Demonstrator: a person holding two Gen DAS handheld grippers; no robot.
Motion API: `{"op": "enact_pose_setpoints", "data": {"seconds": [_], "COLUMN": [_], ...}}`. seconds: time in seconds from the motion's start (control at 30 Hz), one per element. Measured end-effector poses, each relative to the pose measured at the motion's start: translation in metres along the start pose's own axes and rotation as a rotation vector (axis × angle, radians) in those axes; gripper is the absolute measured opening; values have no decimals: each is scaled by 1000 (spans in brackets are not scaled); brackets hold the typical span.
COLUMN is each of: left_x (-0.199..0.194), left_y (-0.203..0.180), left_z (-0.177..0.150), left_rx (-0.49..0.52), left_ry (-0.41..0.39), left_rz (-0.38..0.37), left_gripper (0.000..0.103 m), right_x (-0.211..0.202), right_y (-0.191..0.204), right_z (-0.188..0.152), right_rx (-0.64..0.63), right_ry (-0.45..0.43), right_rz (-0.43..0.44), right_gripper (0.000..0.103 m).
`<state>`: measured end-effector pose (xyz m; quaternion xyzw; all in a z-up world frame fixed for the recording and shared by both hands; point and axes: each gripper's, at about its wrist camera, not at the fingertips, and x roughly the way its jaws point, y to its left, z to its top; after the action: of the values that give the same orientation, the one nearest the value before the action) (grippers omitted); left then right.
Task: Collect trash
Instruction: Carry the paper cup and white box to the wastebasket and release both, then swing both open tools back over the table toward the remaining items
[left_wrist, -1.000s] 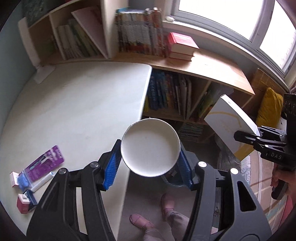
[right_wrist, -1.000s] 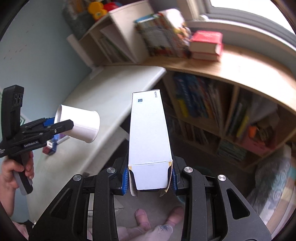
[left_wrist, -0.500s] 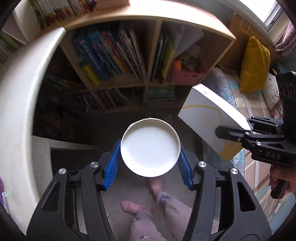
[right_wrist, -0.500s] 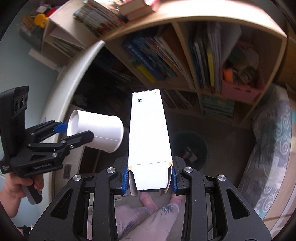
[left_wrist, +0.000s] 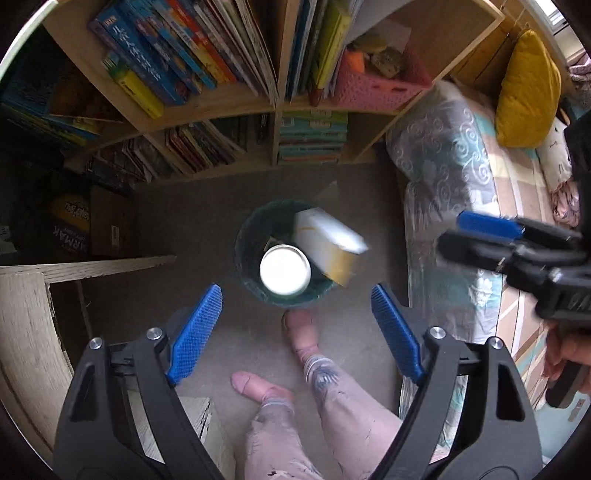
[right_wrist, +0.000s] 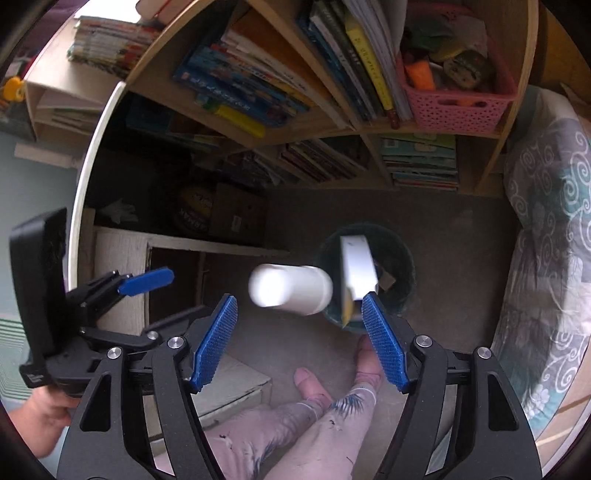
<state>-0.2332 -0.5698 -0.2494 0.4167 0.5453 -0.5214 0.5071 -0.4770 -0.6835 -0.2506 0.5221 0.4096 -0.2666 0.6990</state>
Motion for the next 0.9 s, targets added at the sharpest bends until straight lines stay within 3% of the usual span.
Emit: {"op": "enact_pose_setpoints", "data": {"seconds": [0.23,0.43,0.7,0.9], "left_x": [-10,-39,-105,-154], "left_y": [3,21,52,89], "left_z": [-7,-9,-22,-52], "left_rx": [8,-54,-150,-271], "left_ry": [2,-48,-165,-242], "left_rz": [22,51,123,189], "left_gripper": [89,95,96,96], "right_x": [-15,-29,-49,-49], "right_y": [-2,22,95,169], "right_z": [9,20,43,55], "right_rx": [-5,-83,-286,-473], "right_ry": [-21,-27,-36,-20], "right_rz": [4,35,114,201], "right_gripper": [71,71,71,72]}}
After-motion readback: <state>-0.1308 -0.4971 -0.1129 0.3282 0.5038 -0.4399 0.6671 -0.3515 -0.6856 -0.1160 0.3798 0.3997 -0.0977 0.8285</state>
